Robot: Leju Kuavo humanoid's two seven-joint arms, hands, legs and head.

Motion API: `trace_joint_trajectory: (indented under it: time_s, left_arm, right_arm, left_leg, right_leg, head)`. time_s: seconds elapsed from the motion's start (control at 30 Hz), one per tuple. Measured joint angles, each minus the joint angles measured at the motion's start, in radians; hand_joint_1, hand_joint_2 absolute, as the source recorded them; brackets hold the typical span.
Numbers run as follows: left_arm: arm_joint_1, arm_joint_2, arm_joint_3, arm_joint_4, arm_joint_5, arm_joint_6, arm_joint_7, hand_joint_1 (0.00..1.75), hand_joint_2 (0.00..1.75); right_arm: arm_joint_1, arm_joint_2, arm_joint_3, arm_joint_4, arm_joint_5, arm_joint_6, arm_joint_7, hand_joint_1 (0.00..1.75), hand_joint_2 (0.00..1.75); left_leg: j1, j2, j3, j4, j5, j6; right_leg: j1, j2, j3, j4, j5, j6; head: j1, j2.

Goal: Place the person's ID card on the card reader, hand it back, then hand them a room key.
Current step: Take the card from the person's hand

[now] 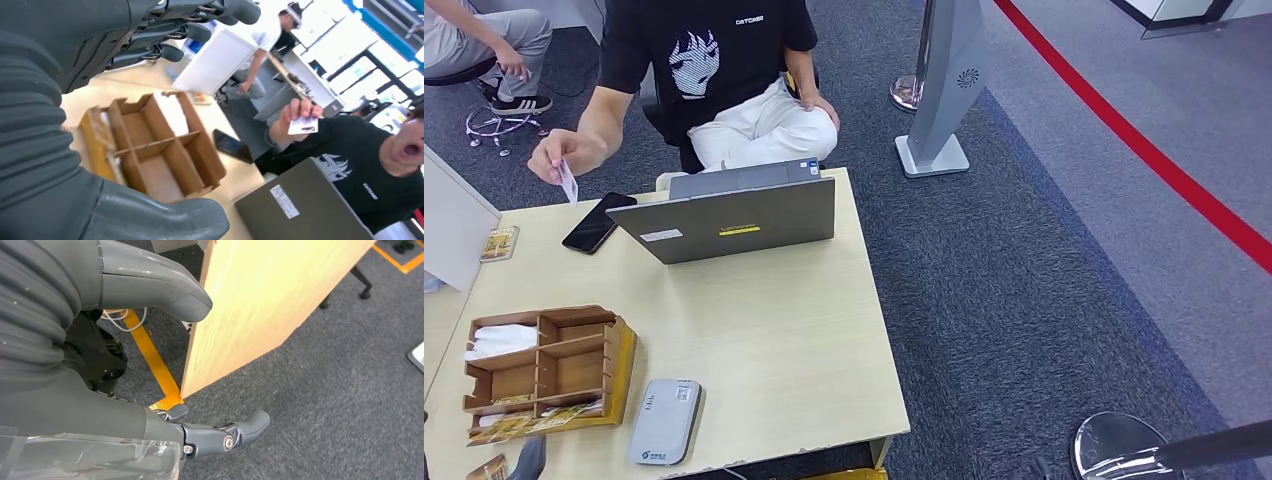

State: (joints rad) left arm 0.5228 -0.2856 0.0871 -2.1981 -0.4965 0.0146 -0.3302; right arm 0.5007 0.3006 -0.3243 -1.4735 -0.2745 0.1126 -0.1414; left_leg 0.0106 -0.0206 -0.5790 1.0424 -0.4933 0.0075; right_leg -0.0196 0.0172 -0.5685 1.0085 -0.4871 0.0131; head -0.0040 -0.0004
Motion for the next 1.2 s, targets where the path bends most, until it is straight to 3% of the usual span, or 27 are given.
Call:
trace_joint_trajectory:
  time_s: [0.27, 0.8, 0.83, 0.93, 0.97, 1.2]
  left_arm:
    - [-0.18, 0.115, -0.039, 0.034, -0.174, -0.011, 0.078, 0.0, 1.75]
    - [-0.553, 0.367, -0.154, 0.244, -0.455, -0.052, 0.172, 0.0, 1.75]
    - [-0.576, 0.382, -0.162, 0.257, -0.471, -0.055, 0.177, 0.29, 1.75]
    - [-0.646, 0.43, -0.183, 0.295, -0.517, -0.065, 0.195, 1.6, 1.75]
    - [-0.67, 0.447, -0.189, 0.308, -0.532, -0.069, 0.201, 1.75, 1.75]
    - [-0.817, 0.561, -0.236, 0.385, -0.634, -0.101, 0.249, 1.75, 1.75]
  right_arm:
    - [-0.013, 0.0, 0.0, 0.011, 0.04, 0.039, 0.005, 0.0, 1.75]
    - [-0.077, 0.0, -0.025, 0.086, 0.135, 0.13, 0.013, 0.0, 1.75]
    - [-0.082, 0.0, -0.029, 0.093, 0.142, 0.137, 0.013, 0.0, 1.75]
    - [-0.098, 0.0, -0.042, 0.114, 0.165, 0.158, 0.012, 0.0, 1.75]
    - [-0.104, 0.0, -0.047, 0.122, 0.174, 0.166, 0.011, 0.0, 1.75]
    - [-0.146, 0.0, -0.083, 0.176, 0.241, 0.23, 0.003, 0.0, 1.75]
  left_leg:
    - [0.0, 0.0, 0.0, 0.0, 0.0, 0.0]
    - [0.0, 0.003, 0.0, 0.0, 0.002, -0.001]
    - [0.0, 0.004, 0.0, 0.0, 0.002, -0.001]
    - [0.0, 0.004, 0.0, 0.0, 0.002, -0.001]
    - [0.0, 0.004, 0.0, 0.0, 0.002, -0.001]
    - [0.001, 0.006, -0.001, 0.0, 0.003, -0.002]
  right_leg:
    - [0.0, 0.0, 0.0, 0.0, 0.0, 0.0]
    - [0.0, 0.003, 0.0, 0.001, 0.001, -0.001]
    - [0.0, 0.004, 0.0, 0.001, 0.001, -0.001]
    - [0.0, 0.004, 0.0, 0.001, 0.002, -0.001]
    - [0.0, 0.004, 0.0, 0.001, 0.002, -0.001]
    - [0.001, 0.007, -0.001, 0.002, 0.004, -0.003]
  head:
    - [0.0, 0.0]
    - [0.0, 0.0]
    - [0.0, 0.0]
    - [0.0, 0.0]
    - [0.0, 0.0]
    - [0.0, 0.0]
